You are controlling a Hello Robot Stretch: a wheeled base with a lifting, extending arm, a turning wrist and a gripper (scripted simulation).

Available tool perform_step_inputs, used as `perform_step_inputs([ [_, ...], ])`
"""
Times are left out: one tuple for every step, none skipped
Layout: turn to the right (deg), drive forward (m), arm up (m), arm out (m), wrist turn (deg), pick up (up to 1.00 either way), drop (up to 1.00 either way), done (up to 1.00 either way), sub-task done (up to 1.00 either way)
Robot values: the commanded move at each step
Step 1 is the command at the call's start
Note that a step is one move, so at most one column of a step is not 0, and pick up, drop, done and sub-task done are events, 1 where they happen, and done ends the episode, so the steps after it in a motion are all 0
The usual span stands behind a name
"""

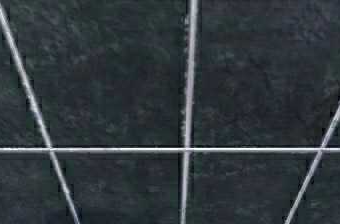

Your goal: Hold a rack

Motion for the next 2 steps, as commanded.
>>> perform_step_inputs([
  [0.0,0.00,0.18,0.00,0.0,0.00,0.00,0.00,0.00],
  [0.0,0.00,0.00,0.46,0.0,0.00,0.00,0.00,0.00],
])
